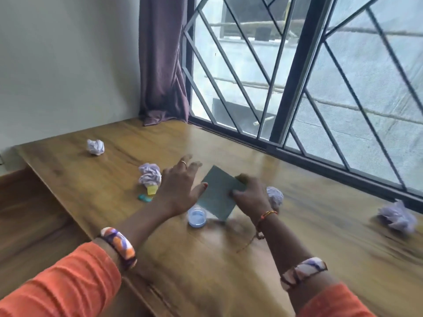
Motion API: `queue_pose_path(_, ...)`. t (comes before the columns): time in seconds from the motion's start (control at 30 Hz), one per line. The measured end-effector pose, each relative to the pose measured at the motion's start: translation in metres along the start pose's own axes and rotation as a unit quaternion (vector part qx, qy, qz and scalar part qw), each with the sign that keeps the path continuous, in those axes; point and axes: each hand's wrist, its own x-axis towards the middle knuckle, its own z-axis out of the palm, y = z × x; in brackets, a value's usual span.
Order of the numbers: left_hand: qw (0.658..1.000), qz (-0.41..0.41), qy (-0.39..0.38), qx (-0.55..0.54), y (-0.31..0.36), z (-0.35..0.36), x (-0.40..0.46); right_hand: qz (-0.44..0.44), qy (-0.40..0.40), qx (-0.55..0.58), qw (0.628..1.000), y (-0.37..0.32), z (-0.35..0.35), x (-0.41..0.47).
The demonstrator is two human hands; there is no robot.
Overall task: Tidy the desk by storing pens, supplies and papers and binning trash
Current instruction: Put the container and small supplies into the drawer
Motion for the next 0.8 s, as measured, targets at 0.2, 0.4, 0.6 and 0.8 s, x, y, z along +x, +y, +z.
queue_pose_path(0.2, 0.957, 0.047, 0.086, -0.273, -0.012, -0.058, -0.034, -0.155, 0.044, 0.127, 0.979, -0.066, -0.017, -0.034)
queue_pose_path(0.4, 0.876, -0.106, 0.139, -0.449, -0.077, -0.107, -0.111, -0.117, -0.111, 0.299, 0.941, -0.131, 0.033, -0.082)
queue_pose_path(0.6, 0.801, -0.325, 0.234, -0.445, -0.157, -0.137, -0.231, 0.027, -0.351, 0.323, 0.878, -0.179, 0.152, -0.150)
queue_pose_path(0.8, 0.841, -0.530, 0.110, 0.000, -0.220, -0.150, -0.333, 0.139, -0.372, 0.280, 0.874, -0.199, 0.257, -0.215)
